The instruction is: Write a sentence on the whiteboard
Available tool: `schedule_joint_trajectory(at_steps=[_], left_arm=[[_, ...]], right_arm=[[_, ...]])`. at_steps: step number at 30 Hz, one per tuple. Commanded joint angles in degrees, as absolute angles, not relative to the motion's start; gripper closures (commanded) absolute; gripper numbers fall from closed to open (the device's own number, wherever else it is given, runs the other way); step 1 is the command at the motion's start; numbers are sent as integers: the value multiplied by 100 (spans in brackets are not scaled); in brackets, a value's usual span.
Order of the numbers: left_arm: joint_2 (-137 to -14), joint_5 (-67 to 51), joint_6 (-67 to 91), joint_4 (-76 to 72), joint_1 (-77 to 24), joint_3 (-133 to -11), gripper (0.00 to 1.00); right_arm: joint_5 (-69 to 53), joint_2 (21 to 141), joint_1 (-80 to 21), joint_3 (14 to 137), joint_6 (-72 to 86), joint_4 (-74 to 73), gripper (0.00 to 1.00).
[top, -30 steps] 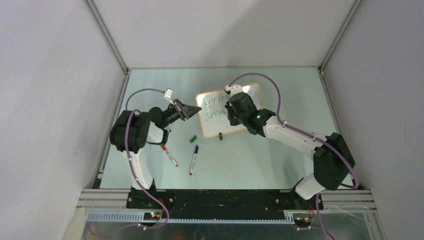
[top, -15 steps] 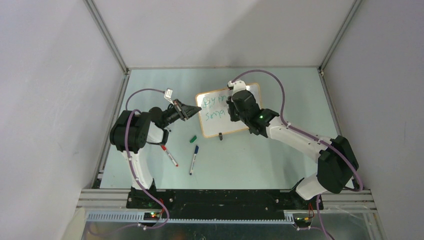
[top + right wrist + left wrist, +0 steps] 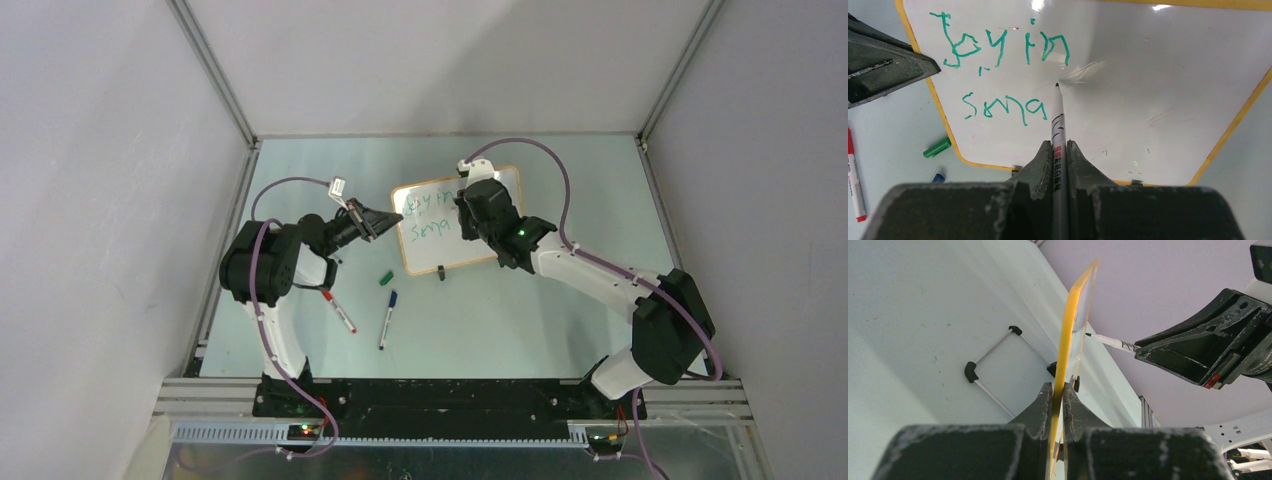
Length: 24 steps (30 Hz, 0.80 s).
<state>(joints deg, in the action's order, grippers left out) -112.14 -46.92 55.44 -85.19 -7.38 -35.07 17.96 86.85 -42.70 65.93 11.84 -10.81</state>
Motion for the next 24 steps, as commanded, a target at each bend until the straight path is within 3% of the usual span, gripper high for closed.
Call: schedule_joint_trajectory(at_steps=[1, 24], left_arm=[[-11188, -4777, 5563, -8788, -788, -3653, 100], [-11180, -4781, 5555, -8786, -787, -3652, 100]], right_arm=[[1807, 8713, -4234, 6795, 1147, -853, 100], [1676, 8879, -4191, 6970, 1330, -1575, 100]])
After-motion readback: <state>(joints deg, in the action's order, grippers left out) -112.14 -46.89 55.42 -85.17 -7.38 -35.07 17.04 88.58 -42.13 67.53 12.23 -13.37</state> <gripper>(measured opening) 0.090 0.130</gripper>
